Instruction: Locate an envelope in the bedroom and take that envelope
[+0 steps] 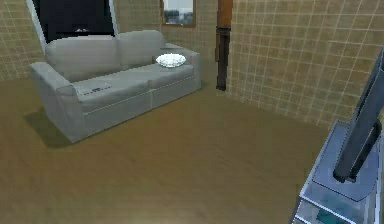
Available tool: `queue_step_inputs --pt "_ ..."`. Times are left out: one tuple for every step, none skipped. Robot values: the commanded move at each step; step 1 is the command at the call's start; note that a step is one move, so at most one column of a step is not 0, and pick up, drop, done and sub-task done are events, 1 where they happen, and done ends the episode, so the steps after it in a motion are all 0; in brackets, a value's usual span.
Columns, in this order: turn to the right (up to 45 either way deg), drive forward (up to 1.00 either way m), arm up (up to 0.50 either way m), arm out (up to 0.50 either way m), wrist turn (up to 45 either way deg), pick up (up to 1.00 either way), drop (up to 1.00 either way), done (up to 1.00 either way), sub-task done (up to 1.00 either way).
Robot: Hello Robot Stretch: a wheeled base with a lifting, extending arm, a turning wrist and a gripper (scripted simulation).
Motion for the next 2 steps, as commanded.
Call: queue_step_inputs --pt "24.0 0.00 0.00 0.00 0.0 0.00 0.00 0.00 0.00" --pt "0.0 0.10 0.00 0.00 0.0 0.00 0.00 0.00 0.00"
